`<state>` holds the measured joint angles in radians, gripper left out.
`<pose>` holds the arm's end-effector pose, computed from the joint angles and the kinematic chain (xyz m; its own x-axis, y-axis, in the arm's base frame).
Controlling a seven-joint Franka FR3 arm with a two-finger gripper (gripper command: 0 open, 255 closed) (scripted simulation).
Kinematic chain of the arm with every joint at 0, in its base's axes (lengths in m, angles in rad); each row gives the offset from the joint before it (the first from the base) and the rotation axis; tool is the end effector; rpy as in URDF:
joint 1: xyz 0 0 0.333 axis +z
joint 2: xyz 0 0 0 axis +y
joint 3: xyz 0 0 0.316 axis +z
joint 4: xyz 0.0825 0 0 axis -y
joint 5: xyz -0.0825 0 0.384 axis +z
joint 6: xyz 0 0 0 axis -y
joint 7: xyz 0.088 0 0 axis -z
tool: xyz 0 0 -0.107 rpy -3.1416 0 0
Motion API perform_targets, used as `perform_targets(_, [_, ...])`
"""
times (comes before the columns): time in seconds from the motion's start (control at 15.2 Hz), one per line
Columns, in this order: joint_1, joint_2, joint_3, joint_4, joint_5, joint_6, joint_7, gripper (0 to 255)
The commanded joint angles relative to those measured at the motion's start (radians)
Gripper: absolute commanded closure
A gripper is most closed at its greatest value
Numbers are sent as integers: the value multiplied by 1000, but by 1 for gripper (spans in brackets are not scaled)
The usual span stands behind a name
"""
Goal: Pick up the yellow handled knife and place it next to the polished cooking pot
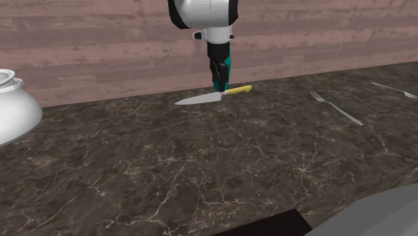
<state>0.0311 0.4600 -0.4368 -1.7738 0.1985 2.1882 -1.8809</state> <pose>0.6108 -0.2280 0.3215 0.1697 0.9851 -0.0273 0.9855 -0.1698 -0.0035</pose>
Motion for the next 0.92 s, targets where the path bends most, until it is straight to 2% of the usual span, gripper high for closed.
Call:
perform_targets(0.0, [-20,53,23,52,20,1,-50,0])
perform_targets(0.46, [-34,111,42,33,48,75,-67,0])
perform_targets(0.86, [-34,111,42,33,48,75,-67,0])
